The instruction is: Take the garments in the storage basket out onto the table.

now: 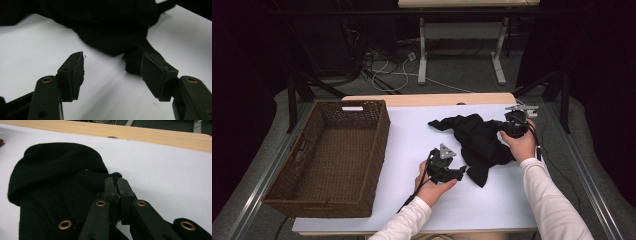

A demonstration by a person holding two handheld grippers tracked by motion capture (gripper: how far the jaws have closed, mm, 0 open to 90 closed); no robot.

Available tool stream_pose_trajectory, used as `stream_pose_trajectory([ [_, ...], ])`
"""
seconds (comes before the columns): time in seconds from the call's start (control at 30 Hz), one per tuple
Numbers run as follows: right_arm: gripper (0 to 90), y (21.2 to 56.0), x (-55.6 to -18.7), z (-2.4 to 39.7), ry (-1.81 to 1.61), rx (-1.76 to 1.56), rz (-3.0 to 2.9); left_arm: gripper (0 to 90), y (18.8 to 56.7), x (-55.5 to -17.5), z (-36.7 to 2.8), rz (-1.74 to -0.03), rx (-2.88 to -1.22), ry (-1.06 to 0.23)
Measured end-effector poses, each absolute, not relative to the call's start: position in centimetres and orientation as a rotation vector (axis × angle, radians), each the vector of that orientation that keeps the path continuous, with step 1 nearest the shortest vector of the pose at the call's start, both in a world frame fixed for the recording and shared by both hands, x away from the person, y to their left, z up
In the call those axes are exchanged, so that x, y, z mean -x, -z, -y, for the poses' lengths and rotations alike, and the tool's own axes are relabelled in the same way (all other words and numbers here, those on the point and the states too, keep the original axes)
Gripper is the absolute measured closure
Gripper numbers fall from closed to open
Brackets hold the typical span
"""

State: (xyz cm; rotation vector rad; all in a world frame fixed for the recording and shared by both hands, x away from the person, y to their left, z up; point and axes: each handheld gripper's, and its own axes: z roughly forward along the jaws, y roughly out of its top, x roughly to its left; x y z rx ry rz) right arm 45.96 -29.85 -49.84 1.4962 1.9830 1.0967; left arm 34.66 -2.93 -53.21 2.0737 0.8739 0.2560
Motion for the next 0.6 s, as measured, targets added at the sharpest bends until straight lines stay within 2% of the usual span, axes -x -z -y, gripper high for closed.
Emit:
stream_pose_trajectory([
  [0.3,87.7,49.8,-45.9,29.8,-1.098,-1.492,-1.988,36.3,54.5,-34.4,5.4,-0.835,-2.125,-0.215],
  [0.37,87.7,49.9,-45.9,29.8,-1.098,-1.494,-1.985,38.5,54.9,-34.6,5.9,-0.834,-2.143,-0.189],
  [0.5,87.7,49.9,-45.9,29.6,-1.094,-1.486,-1.995,55.2,55.4,-34.9,6.4,-0.829,-2.144,-0.160],
  [0.6,87.7,49.9,-45.9,29.5,-1.094,-1.480,-1.988,71.6,55.8,-35.2,6.6,-0.839,-2.167,-0.147],
])
